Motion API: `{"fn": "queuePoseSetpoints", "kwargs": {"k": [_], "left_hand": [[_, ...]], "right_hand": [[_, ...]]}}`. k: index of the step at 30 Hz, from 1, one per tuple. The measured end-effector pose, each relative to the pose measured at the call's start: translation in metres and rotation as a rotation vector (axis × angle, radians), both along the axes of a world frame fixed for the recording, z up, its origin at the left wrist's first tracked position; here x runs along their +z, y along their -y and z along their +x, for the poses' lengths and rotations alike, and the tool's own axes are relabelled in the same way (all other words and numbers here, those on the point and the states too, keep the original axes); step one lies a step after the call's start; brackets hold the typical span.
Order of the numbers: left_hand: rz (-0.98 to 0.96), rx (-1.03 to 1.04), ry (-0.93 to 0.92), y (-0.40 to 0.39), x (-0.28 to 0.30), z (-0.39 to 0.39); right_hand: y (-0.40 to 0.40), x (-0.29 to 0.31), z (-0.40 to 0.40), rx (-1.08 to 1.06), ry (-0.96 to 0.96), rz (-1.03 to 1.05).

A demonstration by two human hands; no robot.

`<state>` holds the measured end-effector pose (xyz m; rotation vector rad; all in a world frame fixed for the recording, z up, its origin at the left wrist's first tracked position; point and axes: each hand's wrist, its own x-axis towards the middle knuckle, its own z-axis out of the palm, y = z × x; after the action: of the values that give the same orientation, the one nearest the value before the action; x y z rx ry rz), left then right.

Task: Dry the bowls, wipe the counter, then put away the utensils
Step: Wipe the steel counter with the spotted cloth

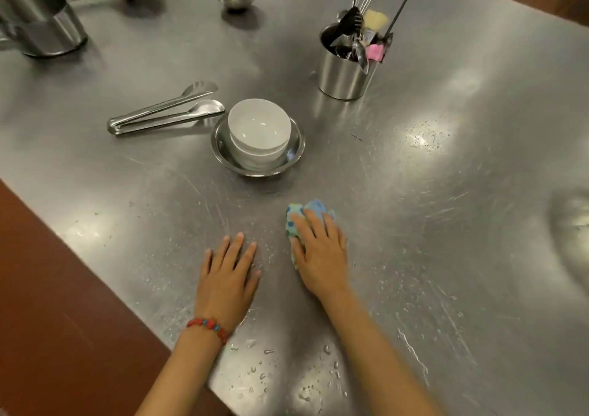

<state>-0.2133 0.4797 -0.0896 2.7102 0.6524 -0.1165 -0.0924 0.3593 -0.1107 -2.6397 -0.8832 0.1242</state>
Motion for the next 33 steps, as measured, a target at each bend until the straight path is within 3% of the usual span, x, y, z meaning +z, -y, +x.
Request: {"fn": "queuePoseSetpoints", "kwargs": {"k": [3, 6, 13, 20, 25, 30, 33], "left_hand": [[0.018, -0.004, 0.025, -0.001, -0.005, -0.002], [0.037, -0.005, 0.059, 0.001, -0.012, -0.003], [0.068, -0.023, 0.037, -0.002, -0.022, -0.004], [0.019, -0.042, 0.077, -0.014, -0.006, -0.019], [0.030, -0.020, 0.106, -0.047, 0.006, -0.037], [0.037, -0.036, 0.021, -0.087, 0.004, -0.057], [0.061, -0.067, 0.010, -0.107, 0.001, -0.065]], "right_hand": [[0.028, 0.000, -0.044, 0.087, 0.065, -0.008], [0.040, -0.002, -0.048, 0.115, 0.007, -0.017], [0.009, -0.004, -0.011, -0.051, -0.008, -0.066], [0.018, 0.002, -0.097, 0.004, 0.043, -0.084], [-0.016, 0.003, -0.067, -0.066, 0.074, -0.065], [-0.077, 0.005, -0.038, -0.194, -0.102, -0.084], [-0.080, 0.007, -0.062, -0.232, 0.024, -0.060]]}}
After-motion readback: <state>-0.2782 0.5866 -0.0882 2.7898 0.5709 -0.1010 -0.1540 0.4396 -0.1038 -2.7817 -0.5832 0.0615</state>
